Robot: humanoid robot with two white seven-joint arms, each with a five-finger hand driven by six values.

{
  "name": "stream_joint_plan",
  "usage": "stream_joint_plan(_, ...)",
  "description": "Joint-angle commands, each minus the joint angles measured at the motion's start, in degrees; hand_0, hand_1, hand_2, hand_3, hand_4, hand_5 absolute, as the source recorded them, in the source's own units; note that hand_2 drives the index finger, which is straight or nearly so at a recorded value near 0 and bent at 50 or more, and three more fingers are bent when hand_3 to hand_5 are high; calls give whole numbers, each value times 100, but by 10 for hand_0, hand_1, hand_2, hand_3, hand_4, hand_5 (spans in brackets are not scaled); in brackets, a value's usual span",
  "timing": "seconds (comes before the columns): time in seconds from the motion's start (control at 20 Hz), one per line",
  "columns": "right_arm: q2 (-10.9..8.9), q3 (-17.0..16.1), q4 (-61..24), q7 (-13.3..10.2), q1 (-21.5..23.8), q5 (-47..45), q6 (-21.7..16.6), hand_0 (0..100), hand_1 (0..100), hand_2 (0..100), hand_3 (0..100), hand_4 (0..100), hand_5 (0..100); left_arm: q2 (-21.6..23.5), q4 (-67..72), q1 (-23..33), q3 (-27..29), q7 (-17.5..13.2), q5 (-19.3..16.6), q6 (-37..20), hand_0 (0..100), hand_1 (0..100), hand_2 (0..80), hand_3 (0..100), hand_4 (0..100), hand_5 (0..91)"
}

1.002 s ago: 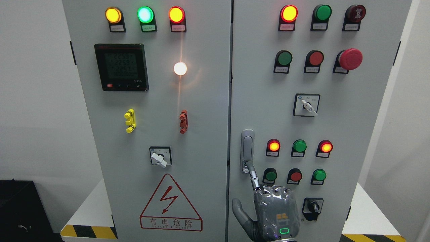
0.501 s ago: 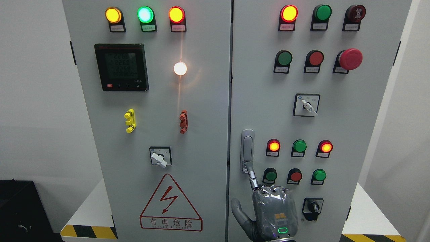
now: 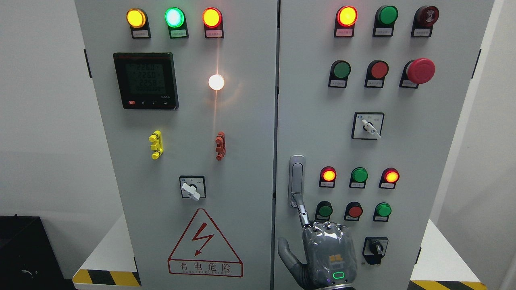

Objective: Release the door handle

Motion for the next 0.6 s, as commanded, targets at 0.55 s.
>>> stream_joint_plan(0.55, -6, -31, 140, 3, -66, 16, 12, 417, 272, 81, 1000, 1000, 1000, 0, -2, 97, 0, 2, -4, -4, 120, 556, 0, 0, 0, 0)
